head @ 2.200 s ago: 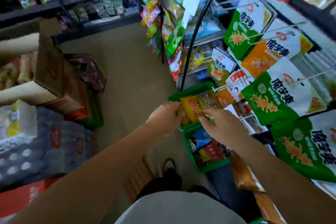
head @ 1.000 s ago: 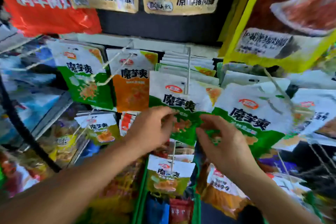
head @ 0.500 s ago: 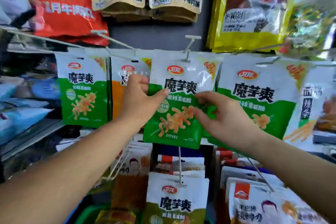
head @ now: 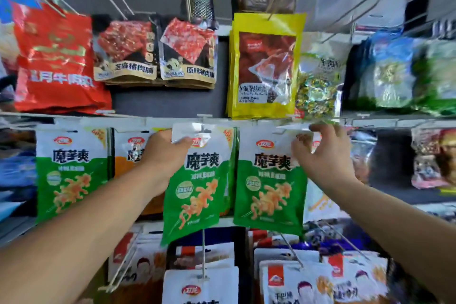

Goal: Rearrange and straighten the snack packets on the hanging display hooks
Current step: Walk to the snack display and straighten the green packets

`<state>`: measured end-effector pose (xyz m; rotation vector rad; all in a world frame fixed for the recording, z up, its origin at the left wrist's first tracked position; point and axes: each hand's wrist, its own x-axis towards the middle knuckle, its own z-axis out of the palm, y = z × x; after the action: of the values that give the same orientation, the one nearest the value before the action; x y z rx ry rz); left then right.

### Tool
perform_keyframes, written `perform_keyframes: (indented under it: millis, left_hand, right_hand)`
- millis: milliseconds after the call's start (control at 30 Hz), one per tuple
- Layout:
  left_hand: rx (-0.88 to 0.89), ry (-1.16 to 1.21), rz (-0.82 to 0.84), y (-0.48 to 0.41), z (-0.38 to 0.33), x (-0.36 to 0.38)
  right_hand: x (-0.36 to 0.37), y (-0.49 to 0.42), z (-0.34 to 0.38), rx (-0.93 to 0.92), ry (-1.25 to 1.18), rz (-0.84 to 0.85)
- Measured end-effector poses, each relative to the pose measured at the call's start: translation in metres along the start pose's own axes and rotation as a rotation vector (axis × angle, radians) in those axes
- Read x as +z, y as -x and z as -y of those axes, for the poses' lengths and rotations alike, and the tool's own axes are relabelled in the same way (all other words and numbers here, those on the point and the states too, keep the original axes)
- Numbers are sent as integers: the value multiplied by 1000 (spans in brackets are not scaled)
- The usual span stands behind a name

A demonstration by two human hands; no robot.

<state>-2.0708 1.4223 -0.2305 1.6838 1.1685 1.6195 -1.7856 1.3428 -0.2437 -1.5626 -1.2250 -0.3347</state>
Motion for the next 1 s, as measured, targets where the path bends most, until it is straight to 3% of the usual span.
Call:
perform_keyframes:
  millis: [67,167,267,500,733,833,1000]
  left_hand:
    - [42,-23,-27,10,-9,-3]
    - [95,-17,-51,19,-15,-13]
    - [105,27,-54,28,-23,-25]
    - [128,-41,120,43,-13,-20]
    - [85,49,156,50,-12,0]
    - [105,100,153,56,-19,1]
    - [98,125,125,73,-24,-20]
  right_hand:
    - [-6,-13,-1,51,-1,-11]
    - [-5,-25,3,234,-235,125]
    - [1,-29,7,321,-380,126]
    - [18,-34,9,316,-485,175]
    - [-4,-29,17,291,-601,156]
    - [-26,-15,30,203,-588,121]
    - [-43,24,69,29,-563,252]
